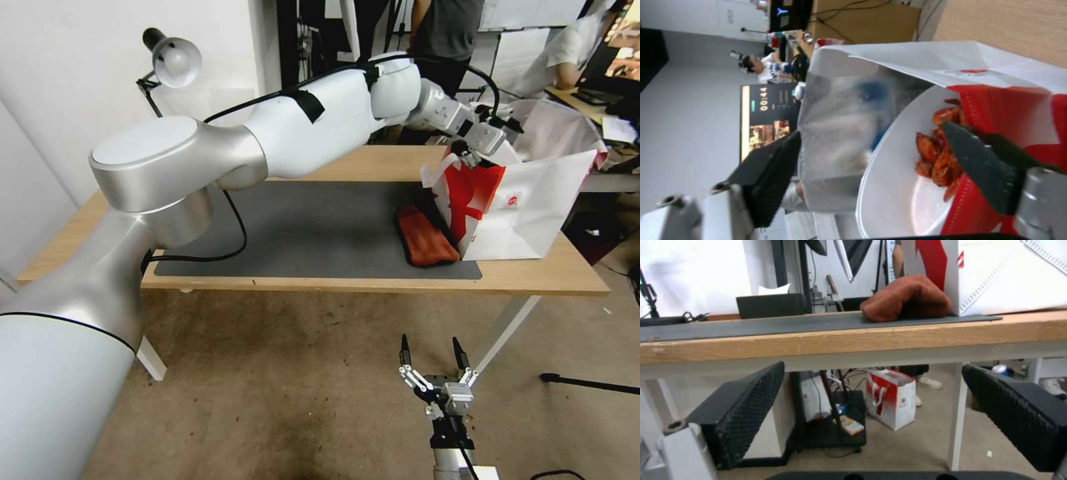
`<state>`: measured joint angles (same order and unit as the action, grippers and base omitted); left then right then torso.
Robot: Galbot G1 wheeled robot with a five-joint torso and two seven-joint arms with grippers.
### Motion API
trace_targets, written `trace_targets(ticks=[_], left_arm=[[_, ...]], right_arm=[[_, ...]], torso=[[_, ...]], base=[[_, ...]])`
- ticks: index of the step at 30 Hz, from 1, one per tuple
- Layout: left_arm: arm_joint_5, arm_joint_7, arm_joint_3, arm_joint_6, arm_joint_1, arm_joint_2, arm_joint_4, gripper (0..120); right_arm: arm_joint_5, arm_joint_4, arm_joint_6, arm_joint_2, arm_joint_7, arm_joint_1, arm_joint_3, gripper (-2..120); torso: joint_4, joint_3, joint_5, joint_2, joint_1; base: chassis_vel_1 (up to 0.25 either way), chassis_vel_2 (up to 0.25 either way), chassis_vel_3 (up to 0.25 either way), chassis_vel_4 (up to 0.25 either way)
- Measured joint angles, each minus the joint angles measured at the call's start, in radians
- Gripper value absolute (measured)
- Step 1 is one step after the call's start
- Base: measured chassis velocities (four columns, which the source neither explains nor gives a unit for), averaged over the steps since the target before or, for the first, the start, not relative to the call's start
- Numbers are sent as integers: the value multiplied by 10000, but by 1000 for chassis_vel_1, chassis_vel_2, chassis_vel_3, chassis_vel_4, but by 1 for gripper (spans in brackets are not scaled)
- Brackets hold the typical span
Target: Sweep shrimp from table into container with towel, then put container into takeout bag.
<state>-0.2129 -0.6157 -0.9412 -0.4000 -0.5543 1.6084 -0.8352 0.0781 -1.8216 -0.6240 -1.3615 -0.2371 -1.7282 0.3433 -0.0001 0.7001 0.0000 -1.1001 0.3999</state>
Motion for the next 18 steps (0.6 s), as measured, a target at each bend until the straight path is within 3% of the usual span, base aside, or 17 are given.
trace_targets(ticks=[1, 2, 5, 6, 9, 11, 12, 14, 15, 17, 18], left_arm=[[-6, 44, 208, 2, 72, -3, 120, 90], [-6, 44, 208, 2, 72, -3, 120, 90], [-93, 193, 913, 110, 362, -61, 432, 99], [-93, 193, 913, 110, 362, -61, 432, 99], [-395, 695, 1306, 654, 689, -390, 310, 100], [-494, 1316, 1526, 1244, 1057, -845, -113, 100], [-494, 1316, 1526, 1244, 1057, -845, -113, 100], [-743, 1922, 1494, 1906, 1342, -1379, -880, 100], [-743, 1922, 1494, 1906, 1342, -1379, -880, 100], [-1151, 2861, 1363, 2609, 1790, -2210, -2018, 100], [-1151, 2861, 1363, 2609, 1790, -2210, -2018, 100]], right_arm=[[0, 12, 4, 10, 6, 23, -22, 100], [0, 12, 4, 10, 6, 23, -22, 100], [12, 34, 41, 123, 9, 104, -66, 100], [12, 34, 41, 123, 9, 104, -66, 100], [122, 74, 192, 285, 9, 291, -97, 100], [237, 87, 323, 389, 4, 462, -99, 100], [237, 87, 323, 389, 4, 462, -99, 100], [291, 62, 355, 423, -5, 468, -66, 100], [291, 62, 355, 423, -5, 468, -66, 100], [313, -45, 354, 431, -11, 364, -24, 100], [313, -45, 354, 431, -11, 364, -24, 100]], torso=[[0, 0, 1, 0, 0], [0, 0, 1, 0, 0], [0, 0, 0, 0, 0], [0, 0, 0, 0, 0], [0, 0, 0, 0, 0], [5, 1, -2, 1, 1], [5, 1, -2, 1, 1], [5, 1, -2, 3, 2], [5, 1, -2, 3, 2], [-2, -1, -3, 2, -1], [-2, -1, -3, 2, -1]], base=[[0, 0, 0, 0], [0, 0, 0, 0], [0, 0, 0, 0], [0, 0, 0, 0], [0, 0, 0, 0], [0, 0, 0, 0], [0, 0, 0, 0], [0, 0, 0, 0], [0, 0, 0, 0], [0, 0, 0, 0], [0, 0, 0, 0]])
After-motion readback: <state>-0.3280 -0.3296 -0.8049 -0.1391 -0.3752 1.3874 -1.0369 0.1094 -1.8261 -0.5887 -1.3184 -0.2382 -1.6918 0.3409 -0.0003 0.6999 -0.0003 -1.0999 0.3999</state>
